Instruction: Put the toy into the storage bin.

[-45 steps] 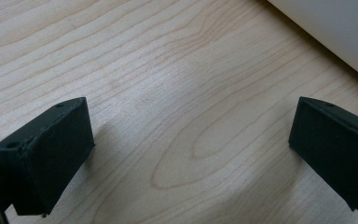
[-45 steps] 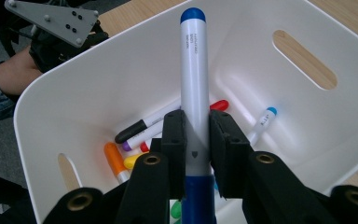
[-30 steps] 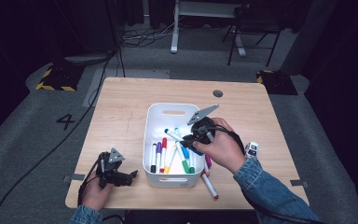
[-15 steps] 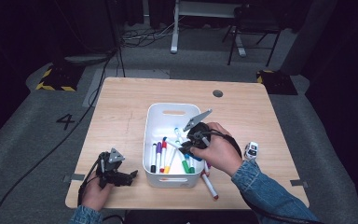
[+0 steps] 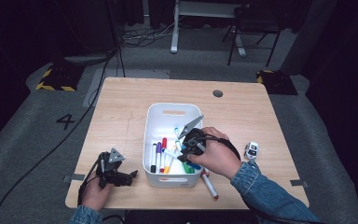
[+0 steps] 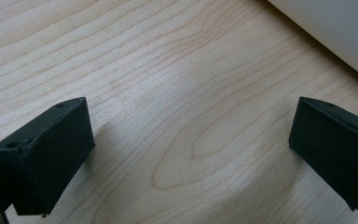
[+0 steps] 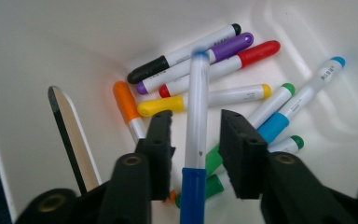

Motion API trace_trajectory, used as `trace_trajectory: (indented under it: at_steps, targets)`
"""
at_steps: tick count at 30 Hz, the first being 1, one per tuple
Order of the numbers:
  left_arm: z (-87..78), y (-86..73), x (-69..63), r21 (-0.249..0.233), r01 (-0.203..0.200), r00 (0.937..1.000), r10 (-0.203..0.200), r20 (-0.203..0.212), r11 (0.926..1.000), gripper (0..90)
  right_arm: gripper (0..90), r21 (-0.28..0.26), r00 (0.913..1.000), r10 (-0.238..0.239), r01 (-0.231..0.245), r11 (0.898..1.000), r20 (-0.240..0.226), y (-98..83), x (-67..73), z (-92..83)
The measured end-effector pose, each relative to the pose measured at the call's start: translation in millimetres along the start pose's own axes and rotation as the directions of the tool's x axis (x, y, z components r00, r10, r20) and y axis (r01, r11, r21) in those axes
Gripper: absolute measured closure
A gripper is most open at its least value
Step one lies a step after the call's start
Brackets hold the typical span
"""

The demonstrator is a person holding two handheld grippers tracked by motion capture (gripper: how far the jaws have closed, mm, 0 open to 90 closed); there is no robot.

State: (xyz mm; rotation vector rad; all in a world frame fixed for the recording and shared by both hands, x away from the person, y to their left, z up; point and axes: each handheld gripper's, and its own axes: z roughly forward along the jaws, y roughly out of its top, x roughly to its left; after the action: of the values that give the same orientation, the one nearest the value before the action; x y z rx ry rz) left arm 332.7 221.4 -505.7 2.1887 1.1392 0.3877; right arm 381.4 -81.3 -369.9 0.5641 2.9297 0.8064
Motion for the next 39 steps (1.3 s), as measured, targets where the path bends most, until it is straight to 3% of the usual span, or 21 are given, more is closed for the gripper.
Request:
trace_trajectory:
  at_steps: [2,7,10,19,24,30,33,39]
  targets:
    - [0.0,0.0,-0.1,0.0,0.002,1.0,-0.002,0.001,1.0,0.0,55.4,-0.037,1.0,-0.004,0.004,0.999,0.001,-0.9,0.0,-0.9]
    - [0.0,-0.1,-0.1,0.0,0.002,1.0,-0.002,0.002,1.0,0.0,51.4,-0.099,0.9994,0.032,-0.031,0.995,0.011,-5.3,-3.3,-11.0]
    - [0.0,0.0,-0.1,0.0,0.001,1.0,-0.001,0.001,1.0,0.0,51.0,-0.123,0.9968,0.078,-0.075,0.99,0.019,-9.7,-7.3,-20.2]
    - [0.0,-0.1,-0.1,0.0,0.001,1.0,-0.001,0.0,1.0,0.0,50.8,-0.173,0.9914,0.125,-0.117,0.978,0.039,-24.5,-21.5,-40.7]
    - [-0.8,-1.1,-1.0,-0.005,0.008,0.9998,-0.008,-0.016,1.0,0.1,53.1,-0.216,0.9832,0.179,-0.168,0.962,0.034,-34.8,-32.5,-54.8]
    - [-1.3,-1.9,-1.4,-0.003,0.014,0.9999,-0.014,-0.009,0.9999,0.1,55.2,-0.234,0.9746,0.208,-0.184,0.955,0.082,-45.4,-45.8,-69.2]
    - [-1.2,-1.9,-1.5,-0.004,0.014,0.9998,-0.014,-0.011,0.9999,0.1,55.9,-0.251,0.9695,0.225,-0.195,0.948,0.097,-51.0,-51.9,-71.4]
    - [-1.2,-1.8,-1.3,-0.004,0.013,0.9999,-0.013,-0.01,0.9999,0.1,56.0,-0.235,0.9565,0.261,-0.226,0.945,0.13,-60.3,-65.4,-65.0]
